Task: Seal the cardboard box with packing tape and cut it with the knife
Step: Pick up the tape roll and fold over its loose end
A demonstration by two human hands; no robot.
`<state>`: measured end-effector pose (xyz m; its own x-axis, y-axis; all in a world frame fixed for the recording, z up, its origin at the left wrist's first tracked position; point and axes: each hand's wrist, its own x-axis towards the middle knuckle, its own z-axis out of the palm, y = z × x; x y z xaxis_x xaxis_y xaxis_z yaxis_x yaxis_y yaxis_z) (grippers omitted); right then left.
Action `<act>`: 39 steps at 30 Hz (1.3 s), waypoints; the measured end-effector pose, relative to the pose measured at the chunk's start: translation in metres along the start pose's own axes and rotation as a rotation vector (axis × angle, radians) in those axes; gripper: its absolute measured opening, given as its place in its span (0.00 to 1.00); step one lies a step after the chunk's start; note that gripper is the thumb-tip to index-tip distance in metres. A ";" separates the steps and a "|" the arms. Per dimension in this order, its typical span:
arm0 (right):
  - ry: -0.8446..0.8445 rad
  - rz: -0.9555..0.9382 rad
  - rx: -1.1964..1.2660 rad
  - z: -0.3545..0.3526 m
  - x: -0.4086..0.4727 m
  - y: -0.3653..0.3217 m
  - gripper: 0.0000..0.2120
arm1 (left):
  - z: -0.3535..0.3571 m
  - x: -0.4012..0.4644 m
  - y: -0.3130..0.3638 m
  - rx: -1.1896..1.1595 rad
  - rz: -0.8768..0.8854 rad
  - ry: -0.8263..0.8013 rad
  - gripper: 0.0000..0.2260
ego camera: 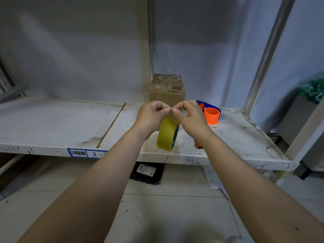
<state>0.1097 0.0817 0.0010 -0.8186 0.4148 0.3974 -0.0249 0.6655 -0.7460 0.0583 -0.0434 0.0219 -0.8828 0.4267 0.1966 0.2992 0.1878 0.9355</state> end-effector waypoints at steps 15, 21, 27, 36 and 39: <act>0.116 0.036 -0.010 0.002 0.004 0.005 0.06 | 0.018 -0.004 -0.032 -0.302 -0.338 -0.190 0.28; 0.211 0.138 -0.057 -0.002 0.014 0.014 0.08 | 0.024 0.003 -0.027 -0.264 -0.244 -0.212 0.28; 0.312 0.315 0.020 -0.006 0.017 0.028 0.07 | 0.030 0.005 -0.030 -0.215 -0.238 -0.180 0.27; 0.007 0.437 0.316 -0.011 -0.005 0.028 0.12 | 0.056 0.016 -0.031 -0.358 -0.242 -0.119 0.15; 0.068 0.413 0.216 -0.016 -0.002 0.044 0.16 | 0.075 0.018 -0.027 -0.408 -0.280 -0.158 0.09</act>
<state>0.1189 0.1199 -0.0242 -0.7459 0.6621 0.0722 0.1708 0.2949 -0.9401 0.0613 0.0260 -0.0223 -0.8339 0.5437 -0.0952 -0.1343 -0.0326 0.9904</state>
